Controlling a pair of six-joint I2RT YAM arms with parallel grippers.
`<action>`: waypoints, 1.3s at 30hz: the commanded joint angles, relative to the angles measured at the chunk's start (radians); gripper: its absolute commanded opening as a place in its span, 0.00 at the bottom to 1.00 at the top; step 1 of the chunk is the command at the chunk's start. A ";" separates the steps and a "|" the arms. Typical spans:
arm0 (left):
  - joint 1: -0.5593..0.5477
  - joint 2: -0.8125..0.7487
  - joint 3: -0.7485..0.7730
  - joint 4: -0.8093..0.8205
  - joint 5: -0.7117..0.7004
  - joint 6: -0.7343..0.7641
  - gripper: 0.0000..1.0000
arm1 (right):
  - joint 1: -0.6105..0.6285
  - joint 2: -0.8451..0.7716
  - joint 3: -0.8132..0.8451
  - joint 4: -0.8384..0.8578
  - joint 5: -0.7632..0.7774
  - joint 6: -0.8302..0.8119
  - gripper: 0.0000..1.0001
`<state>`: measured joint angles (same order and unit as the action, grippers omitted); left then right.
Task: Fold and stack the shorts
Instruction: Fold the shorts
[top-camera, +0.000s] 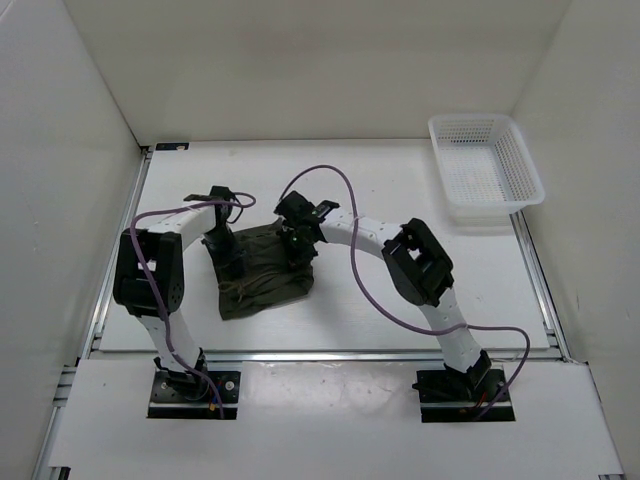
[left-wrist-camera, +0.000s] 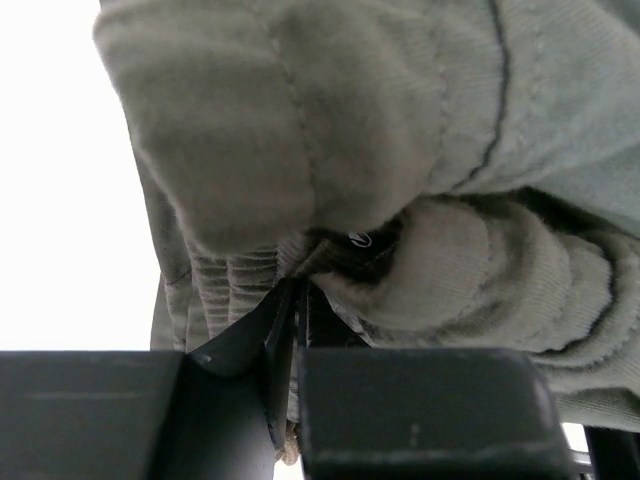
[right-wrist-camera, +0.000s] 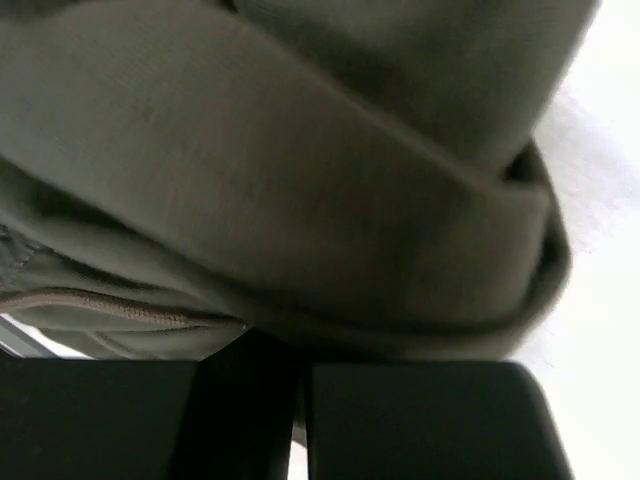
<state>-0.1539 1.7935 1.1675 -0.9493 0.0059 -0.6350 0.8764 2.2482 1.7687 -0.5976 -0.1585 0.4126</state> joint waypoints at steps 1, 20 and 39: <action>-0.004 0.015 0.026 0.052 -0.004 0.027 0.16 | -0.002 -0.024 -0.053 0.047 0.034 0.041 0.05; -0.300 0.093 0.405 -0.083 0.059 0.067 0.29 | -0.113 -0.668 -0.629 0.050 0.307 0.057 0.62; -0.377 0.302 0.566 -0.005 0.088 0.086 0.10 | -0.240 -0.411 -0.520 0.156 0.329 0.049 0.00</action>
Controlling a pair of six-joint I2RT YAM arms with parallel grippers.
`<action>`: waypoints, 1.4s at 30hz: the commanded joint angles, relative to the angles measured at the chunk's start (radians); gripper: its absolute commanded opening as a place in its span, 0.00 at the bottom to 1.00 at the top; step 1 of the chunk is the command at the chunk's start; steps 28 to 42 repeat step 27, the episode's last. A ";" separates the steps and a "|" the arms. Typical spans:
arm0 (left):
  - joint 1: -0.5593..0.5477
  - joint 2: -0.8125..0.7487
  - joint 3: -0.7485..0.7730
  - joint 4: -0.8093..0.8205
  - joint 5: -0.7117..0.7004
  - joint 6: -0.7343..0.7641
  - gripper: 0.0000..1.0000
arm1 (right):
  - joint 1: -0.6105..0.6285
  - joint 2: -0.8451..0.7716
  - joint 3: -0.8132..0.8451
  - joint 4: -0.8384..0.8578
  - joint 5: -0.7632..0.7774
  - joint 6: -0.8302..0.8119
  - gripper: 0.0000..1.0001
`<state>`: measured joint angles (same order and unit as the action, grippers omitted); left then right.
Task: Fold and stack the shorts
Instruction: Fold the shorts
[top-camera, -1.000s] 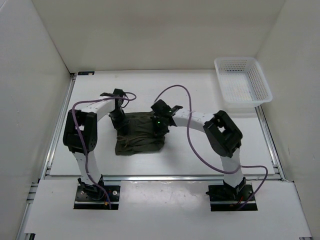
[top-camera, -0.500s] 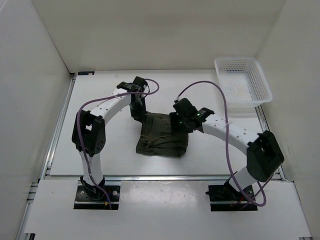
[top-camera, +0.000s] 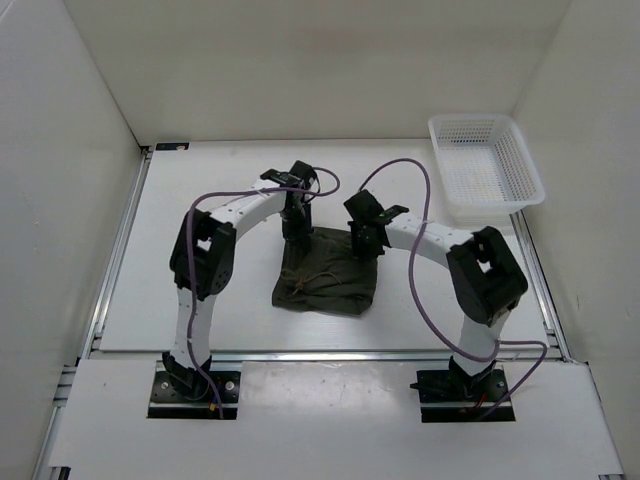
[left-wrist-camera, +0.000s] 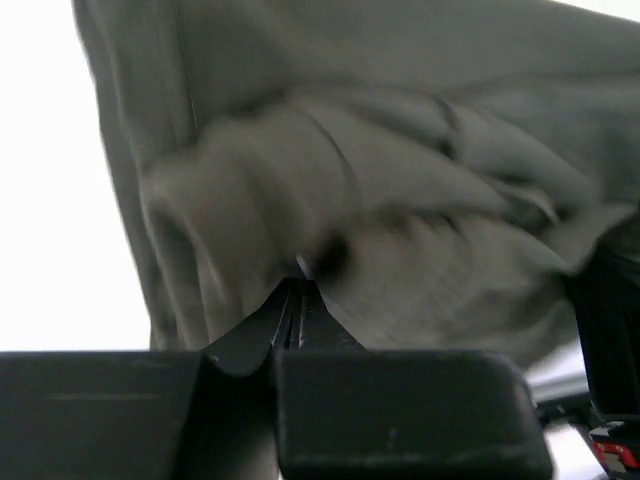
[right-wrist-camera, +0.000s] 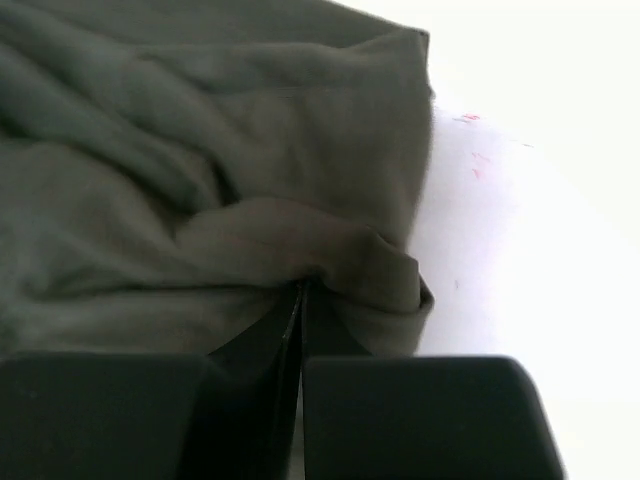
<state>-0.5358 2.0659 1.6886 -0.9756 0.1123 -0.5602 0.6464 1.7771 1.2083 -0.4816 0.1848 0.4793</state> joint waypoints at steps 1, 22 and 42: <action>0.005 0.040 0.054 0.021 -0.019 0.020 0.10 | -0.019 0.061 0.049 0.025 -0.015 -0.018 0.00; 0.068 -0.714 0.045 -0.117 -0.249 0.069 1.00 | -0.172 -0.579 0.013 -0.368 0.559 0.019 0.99; 0.105 -0.950 -0.128 -0.074 -0.368 0.019 1.00 | -0.195 -0.671 -0.087 -0.370 0.522 0.054 1.00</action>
